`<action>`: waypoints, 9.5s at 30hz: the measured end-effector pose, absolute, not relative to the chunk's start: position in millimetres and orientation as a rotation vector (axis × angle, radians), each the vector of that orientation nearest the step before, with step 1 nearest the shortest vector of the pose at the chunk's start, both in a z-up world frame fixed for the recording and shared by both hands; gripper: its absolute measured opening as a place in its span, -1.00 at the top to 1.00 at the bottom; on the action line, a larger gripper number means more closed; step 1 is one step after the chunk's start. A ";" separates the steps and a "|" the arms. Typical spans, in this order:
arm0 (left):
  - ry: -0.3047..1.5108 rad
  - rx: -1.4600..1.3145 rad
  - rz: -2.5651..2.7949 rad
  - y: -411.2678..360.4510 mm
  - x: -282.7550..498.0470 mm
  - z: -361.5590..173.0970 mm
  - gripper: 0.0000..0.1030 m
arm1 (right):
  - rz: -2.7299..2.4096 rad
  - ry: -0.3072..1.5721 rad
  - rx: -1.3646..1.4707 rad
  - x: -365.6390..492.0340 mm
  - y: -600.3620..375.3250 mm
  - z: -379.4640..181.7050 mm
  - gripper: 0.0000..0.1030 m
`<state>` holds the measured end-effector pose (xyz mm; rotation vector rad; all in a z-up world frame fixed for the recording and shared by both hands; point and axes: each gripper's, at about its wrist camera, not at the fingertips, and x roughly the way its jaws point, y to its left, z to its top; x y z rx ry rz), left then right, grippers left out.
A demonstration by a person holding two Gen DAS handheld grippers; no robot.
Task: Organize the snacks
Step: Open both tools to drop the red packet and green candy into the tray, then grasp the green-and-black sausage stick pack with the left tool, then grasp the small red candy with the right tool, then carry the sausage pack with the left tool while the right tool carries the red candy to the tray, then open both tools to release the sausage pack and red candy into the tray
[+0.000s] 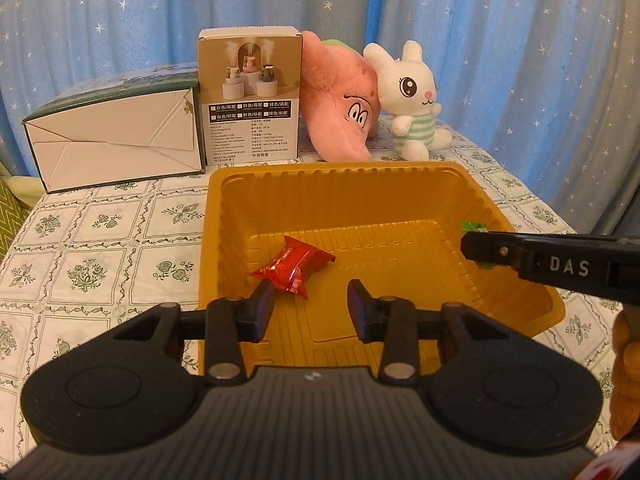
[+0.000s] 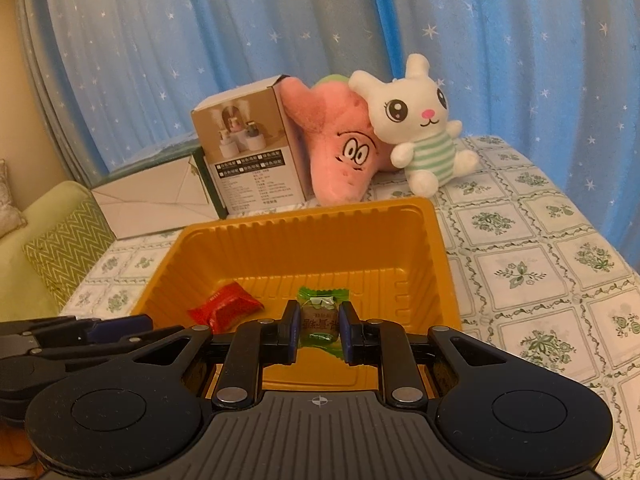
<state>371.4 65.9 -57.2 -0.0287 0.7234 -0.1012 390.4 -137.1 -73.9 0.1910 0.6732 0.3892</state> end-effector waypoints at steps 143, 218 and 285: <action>0.884 0.042 0.000 48.3 120.1 -106.8 0.46 | 0.436 0.784 -0.191 171.4 -187.0 -137.5 0.31; 0.709 -0.064 -0.105 56.8 368.9 -49.6 0.49 | 0.380 0.646 0.055 382.0 -133.5 -73.7 0.61; 0.698 -0.065 -0.042 73.4 362.9 -46.2 0.41 | 0.361 0.615 0.121 381.7 -141.2 -72.3 -0.26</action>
